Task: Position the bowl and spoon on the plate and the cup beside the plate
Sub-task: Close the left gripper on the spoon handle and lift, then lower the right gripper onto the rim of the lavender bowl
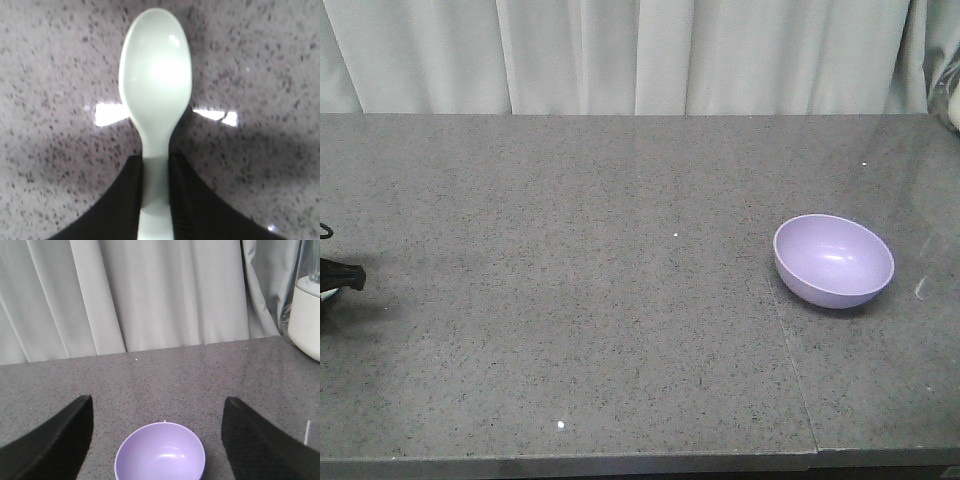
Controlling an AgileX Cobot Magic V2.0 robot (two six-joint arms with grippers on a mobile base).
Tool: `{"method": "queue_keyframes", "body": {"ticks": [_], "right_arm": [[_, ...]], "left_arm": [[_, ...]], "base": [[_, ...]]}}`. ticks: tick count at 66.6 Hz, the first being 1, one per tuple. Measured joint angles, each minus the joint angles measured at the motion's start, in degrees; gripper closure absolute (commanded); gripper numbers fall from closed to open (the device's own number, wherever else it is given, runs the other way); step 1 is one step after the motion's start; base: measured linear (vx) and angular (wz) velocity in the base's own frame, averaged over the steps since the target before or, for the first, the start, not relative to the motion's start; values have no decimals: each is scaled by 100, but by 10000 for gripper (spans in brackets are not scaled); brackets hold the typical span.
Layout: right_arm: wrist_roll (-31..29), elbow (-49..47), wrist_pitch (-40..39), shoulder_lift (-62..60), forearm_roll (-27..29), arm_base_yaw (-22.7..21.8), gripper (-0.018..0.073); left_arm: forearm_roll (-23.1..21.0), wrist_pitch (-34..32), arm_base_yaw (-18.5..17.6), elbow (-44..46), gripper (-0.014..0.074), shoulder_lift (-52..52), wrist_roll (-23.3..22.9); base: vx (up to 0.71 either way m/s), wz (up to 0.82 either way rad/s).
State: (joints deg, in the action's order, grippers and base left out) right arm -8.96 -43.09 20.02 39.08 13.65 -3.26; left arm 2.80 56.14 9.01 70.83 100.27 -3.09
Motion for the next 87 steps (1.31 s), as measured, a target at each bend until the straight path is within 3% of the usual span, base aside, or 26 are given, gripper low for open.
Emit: {"method": "queue_keyframes", "body": {"ticks": [1,2,20,29,45,56,72,87], "right_arm": [[0,0,5,0,-6,0,31],[-17,0,6,0,-81,0,31],[-17,-368,178,27,-121,0,31],[68,-1083,629,334,-291,0,31],[820,-2473,1831,1729,-1415,0,31],[1043,-3091,2561,2949,-1680,0,31],[1052,-3187,2708,4337,-1517,-237,31],[258,-3200,2712,5028,-527,-692,31]], "left_arm": [[-22,6,0,-8,603,-35,16],[-704,-239,0,-32,603,-759,214],[-2247,-624,0,-32,603,-2228,847],[-2716,-917,0,-32,603,-3046,1081],[-2881,-1337,0,-32,603,-4120,1154],[-2898,-1337,0,-32,603,-4391,1158],[-2898,-1306,0,-32,603,-4424,1158],[-2893,-1302,0,-32,603,-4424,1158]], "base": [[0,0],[0,0],[0,0],[0,0],[0,0],[0,0],[0,0],[0,0]]}}
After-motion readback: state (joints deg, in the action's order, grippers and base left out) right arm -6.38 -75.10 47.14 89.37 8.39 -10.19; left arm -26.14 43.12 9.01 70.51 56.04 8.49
